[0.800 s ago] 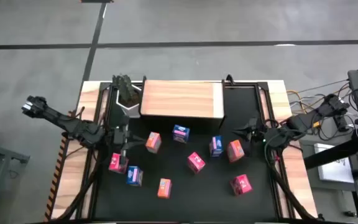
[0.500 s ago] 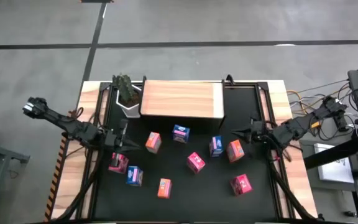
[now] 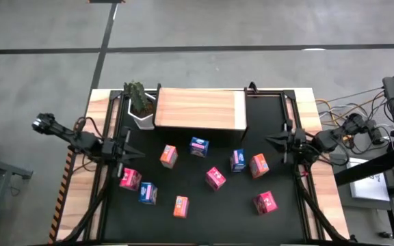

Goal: Stack cereal on shelf
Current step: Put the top right orange cereal box on the shelf

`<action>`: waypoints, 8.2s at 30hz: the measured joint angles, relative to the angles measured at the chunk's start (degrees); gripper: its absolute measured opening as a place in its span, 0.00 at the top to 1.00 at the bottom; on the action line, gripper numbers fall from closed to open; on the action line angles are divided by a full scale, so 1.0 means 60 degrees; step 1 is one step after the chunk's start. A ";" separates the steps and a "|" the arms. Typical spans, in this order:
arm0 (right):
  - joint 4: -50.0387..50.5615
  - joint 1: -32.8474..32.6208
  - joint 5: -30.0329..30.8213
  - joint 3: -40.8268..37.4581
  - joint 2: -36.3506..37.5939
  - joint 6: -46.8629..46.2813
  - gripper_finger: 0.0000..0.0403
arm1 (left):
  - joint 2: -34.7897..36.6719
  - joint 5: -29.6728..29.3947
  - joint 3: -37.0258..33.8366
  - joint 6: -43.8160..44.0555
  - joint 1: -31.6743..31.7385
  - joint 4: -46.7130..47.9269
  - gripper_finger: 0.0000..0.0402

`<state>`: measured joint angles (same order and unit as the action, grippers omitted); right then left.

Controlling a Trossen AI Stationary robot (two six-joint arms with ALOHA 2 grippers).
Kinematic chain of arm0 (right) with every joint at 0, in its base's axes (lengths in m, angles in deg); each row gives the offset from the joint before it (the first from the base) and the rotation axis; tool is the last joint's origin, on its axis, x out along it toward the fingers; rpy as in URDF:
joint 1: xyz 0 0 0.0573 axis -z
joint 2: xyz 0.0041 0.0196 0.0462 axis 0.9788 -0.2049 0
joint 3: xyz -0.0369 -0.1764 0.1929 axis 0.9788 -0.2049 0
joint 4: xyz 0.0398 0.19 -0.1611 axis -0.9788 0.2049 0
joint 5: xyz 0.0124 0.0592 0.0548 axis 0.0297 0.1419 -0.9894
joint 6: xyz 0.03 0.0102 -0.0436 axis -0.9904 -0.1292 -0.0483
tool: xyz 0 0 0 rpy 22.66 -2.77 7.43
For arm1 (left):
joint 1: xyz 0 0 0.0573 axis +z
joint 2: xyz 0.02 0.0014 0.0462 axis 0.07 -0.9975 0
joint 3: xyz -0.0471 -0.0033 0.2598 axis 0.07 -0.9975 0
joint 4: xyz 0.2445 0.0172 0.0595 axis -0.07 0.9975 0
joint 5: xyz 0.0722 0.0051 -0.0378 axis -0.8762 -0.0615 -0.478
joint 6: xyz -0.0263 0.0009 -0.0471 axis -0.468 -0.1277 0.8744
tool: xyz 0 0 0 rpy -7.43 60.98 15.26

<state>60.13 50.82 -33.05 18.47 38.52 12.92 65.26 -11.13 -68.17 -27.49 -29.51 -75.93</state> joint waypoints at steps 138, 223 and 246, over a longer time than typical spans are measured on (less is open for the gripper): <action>1.1872 0.0095 -0.3746 0.7750 -1.1294 -1.4689 0.53 | -0.3012 -0.1421 0.2652 -0.0288 0.0015 0.1742 1.00; 1.0276 0.7101 -0.4493 1.7702 -1.5804 0.1696 0.60 | -0.2454 -0.1741 0.3450 -0.2181 0.0017 0.2096 1.00; 1.0246 0.7316 -0.4488 1.8010 -1.5799 0.1200 0.50 | -0.2454 -0.1698 0.3450 -0.2138 0.0015 0.2088 1.00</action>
<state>121.61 94.72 -59.98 126.53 -56.28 20.12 50.54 -21.31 -47.47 -40.32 -29.42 -63.40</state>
